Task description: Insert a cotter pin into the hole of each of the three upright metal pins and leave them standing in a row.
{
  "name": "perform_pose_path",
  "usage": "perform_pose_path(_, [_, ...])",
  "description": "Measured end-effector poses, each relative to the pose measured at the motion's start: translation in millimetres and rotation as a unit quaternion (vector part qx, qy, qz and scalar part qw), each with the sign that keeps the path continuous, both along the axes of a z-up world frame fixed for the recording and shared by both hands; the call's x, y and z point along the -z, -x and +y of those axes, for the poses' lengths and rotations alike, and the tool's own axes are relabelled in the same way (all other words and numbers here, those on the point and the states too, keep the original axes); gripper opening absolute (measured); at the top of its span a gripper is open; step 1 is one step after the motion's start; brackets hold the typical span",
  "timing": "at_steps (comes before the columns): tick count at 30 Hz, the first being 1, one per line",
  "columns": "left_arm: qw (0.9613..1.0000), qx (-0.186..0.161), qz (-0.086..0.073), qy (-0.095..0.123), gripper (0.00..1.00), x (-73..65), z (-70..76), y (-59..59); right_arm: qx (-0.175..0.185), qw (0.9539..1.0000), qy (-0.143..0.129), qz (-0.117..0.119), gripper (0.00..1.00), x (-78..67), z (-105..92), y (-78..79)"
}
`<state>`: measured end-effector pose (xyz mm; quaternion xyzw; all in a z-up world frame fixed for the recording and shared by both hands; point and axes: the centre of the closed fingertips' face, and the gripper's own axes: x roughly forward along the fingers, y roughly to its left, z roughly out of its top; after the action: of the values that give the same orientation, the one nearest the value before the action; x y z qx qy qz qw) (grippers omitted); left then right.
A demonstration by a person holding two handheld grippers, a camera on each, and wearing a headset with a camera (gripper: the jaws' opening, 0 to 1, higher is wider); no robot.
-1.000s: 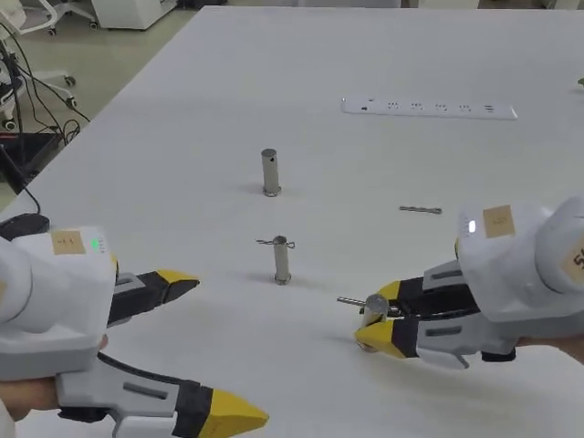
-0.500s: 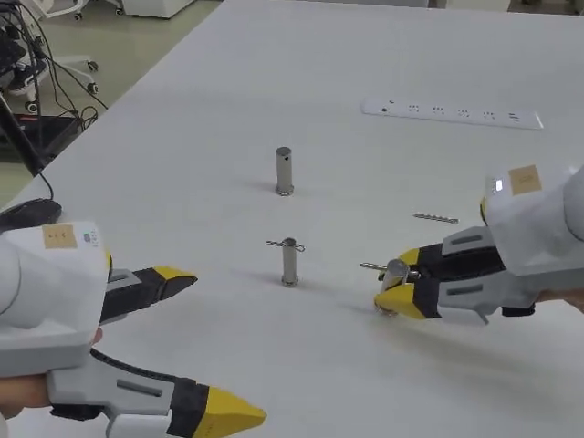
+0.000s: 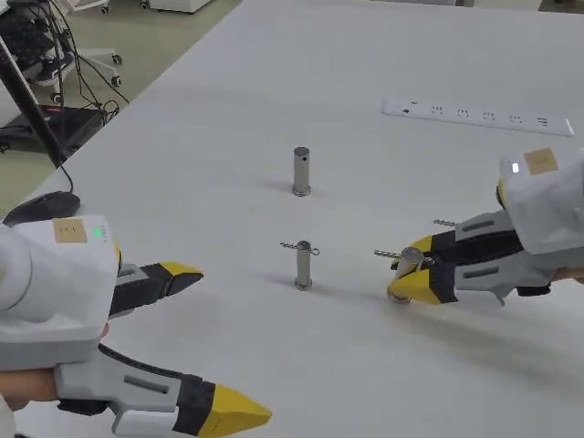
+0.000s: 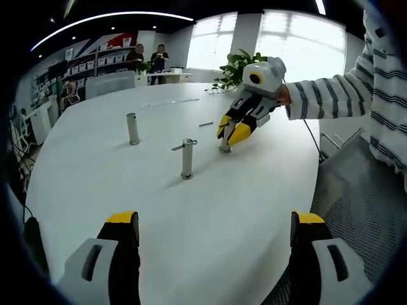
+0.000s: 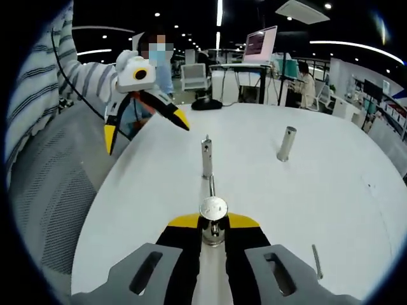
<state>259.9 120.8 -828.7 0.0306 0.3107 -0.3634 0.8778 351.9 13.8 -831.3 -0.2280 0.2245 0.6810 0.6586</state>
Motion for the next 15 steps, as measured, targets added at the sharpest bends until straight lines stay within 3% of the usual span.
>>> perform_pose_path(10, [1.0,0.0,0.008,0.003,0.99,1.8,-3.1,0.8,-0.019,0.9998,0.008,0.0,0.13,9.1,-2.0,5.3])
perform_pose_path(15, [0.9999,0.007,0.011,-0.004,0.99,4.9,-4.8,2.2,-0.021,0.9998,-0.001,-0.004,0.13,7.7,-2.5,6.8])
